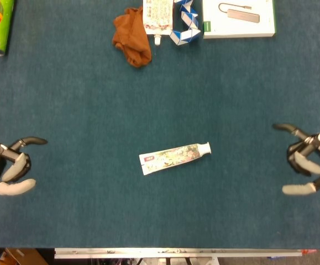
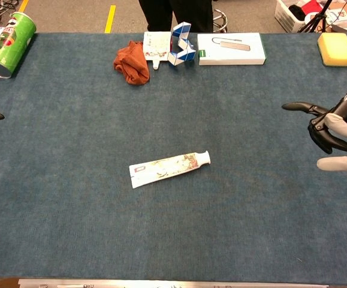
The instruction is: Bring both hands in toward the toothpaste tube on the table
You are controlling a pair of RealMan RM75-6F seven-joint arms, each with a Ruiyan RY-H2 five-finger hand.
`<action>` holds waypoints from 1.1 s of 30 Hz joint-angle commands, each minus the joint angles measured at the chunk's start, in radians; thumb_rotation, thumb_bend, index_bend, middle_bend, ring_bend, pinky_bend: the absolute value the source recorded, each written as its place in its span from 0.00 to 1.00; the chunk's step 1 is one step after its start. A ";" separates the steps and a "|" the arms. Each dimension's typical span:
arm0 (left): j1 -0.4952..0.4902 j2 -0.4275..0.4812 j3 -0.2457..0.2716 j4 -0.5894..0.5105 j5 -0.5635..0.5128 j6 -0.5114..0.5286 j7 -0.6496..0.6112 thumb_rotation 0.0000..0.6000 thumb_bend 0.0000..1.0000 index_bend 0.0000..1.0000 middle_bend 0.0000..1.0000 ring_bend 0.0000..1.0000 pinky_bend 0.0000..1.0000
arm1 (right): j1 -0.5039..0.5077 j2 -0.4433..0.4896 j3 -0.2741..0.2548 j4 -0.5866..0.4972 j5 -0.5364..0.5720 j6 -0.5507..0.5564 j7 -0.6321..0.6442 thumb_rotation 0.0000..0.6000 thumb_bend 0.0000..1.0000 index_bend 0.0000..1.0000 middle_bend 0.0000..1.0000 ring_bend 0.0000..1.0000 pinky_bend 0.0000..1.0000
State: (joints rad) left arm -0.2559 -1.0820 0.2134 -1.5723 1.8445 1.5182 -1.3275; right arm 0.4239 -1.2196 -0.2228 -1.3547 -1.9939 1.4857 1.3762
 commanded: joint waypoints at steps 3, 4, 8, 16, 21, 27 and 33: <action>-0.062 0.040 0.069 0.014 0.070 -0.025 -0.204 0.57 0.00 1.00 1.00 0.87 0.23 | 0.102 0.029 -0.113 0.061 -0.131 0.095 0.277 0.92 0.00 1.00 0.90 0.71 0.07; -0.068 0.042 0.075 0.017 0.076 -0.025 -0.220 0.56 0.00 1.00 1.00 0.87 0.23 | 0.110 0.028 -0.122 0.070 -0.141 0.110 0.305 0.92 0.00 1.00 0.91 0.71 0.07; -0.096 0.054 0.105 0.035 0.115 -0.022 -0.293 0.55 0.00 1.00 1.00 0.87 0.23 | 0.133 0.018 -0.151 0.110 -0.171 0.177 0.400 0.91 0.00 1.00 0.91 0.71 0.07; -0.129 0.051 0.144 0.057 0.135 -0.026 -0.342 0.48 0.00 1.00 1.00 0.87 0.23 | 0.151 -0.007 -0.190 0.177 -0.186 0.273 0.487 0.91 0.00 1.00 0.91 0.71 0.07; -0.136 0.048 0.154 0.058 0.128 -0.019 -0.339 0.48 0.00 1.00 1.00 0.87 0.24 | 0.150 -0.011 -0.205 0.190 -0.171 0.295 0.480 0.91 0.00 1.00 0.92 0.72 0.08; -0.146 0.038 0.162 0.062 0.118 -0.024 -0.336 0.48 0.00 1.00 1.00 0.87 0.24 | 0.146 -0.006 -0.222 0.184 -0.154 0.304 0.451 0.91 0.00 1.00 0.92 0.72 0.08; -0.155 0.027 0.171 0.072 0.102 -0.039 -0.334 0.48 0.00 1.00 1.00 0.87 0.24 | 0.144 0.001 -0.231 0.174 -0.141 0.312 0.422 0.91 0.00 1.00 0.92 0.72 0.09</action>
State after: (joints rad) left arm -0.4098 -1.0536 0.3832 -1.5009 1.9488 1.4804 -1.6636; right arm 0.5682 -1.2183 -0.4536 -1.1805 -2.1357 1.7973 1.7992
